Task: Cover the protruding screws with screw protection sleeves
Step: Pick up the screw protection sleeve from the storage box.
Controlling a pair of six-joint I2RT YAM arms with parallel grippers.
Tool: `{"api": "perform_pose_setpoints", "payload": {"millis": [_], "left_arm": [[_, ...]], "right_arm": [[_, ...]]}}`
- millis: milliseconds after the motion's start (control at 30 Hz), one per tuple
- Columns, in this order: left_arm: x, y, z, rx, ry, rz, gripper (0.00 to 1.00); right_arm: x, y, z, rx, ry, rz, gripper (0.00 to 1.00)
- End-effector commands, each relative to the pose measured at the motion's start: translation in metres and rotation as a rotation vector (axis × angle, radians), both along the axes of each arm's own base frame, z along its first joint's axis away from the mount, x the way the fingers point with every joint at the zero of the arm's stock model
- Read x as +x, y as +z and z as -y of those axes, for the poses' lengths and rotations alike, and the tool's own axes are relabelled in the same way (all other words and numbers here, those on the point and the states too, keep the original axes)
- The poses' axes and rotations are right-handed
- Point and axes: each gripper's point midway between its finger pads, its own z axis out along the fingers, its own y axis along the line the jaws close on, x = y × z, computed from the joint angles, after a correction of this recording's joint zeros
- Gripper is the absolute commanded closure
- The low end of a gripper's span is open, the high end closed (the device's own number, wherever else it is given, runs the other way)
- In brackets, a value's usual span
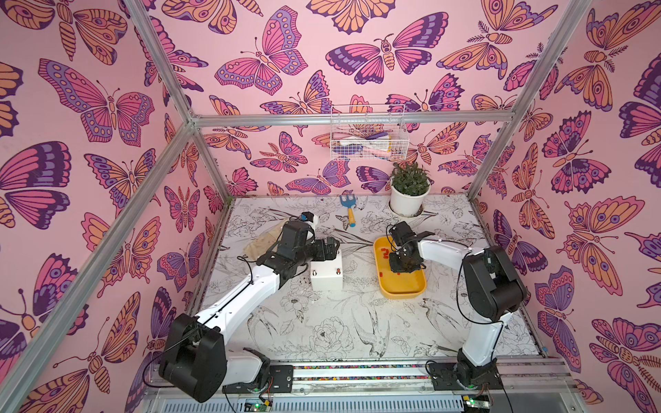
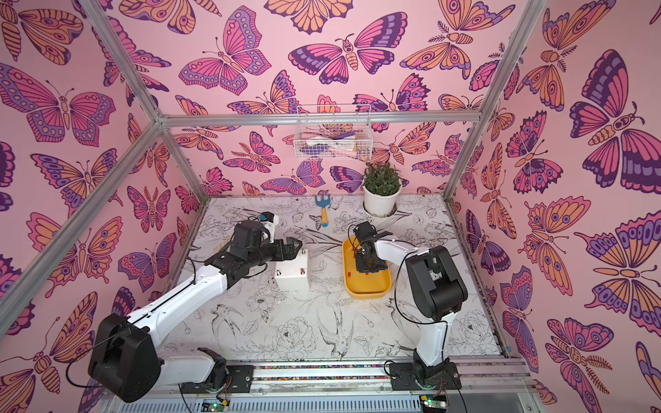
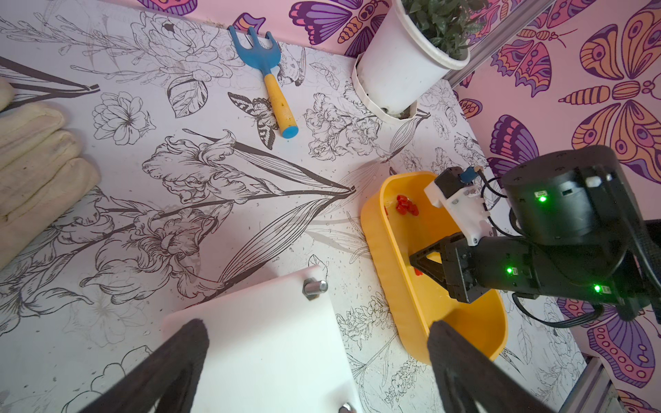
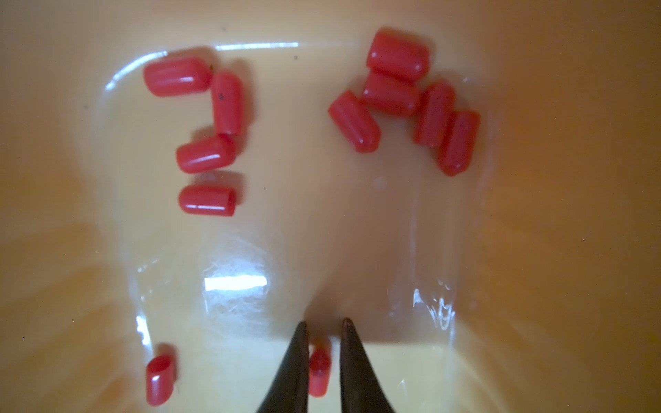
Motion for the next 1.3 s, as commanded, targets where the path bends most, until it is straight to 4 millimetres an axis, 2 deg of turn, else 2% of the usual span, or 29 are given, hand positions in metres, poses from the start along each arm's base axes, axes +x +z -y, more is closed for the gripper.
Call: {"api": "perform_pose_setpoints", "payload": {"millis": [0,767,1267], "left_arm": [[-0.0003,0.0010,-0.0028,0.010,0.004,0.002,0.02],[-0.0029,0.0012,-0.0052,0.009,0.011,0.005,0.02],[-0.0034,0.0005,-0.0057,0.011,0.012,0.004,0.02]], "right_arm": [[-0.0084,-0.0071,0.0047,-0.013,0.003,-0.047,0.82],[-0.0136,-0.0068,0.0066,-0.014,0.000,-0.056,0.85],[-0.0109,0.0018,0.0058,-0.009,0.005,-0.035,0.87]]}}
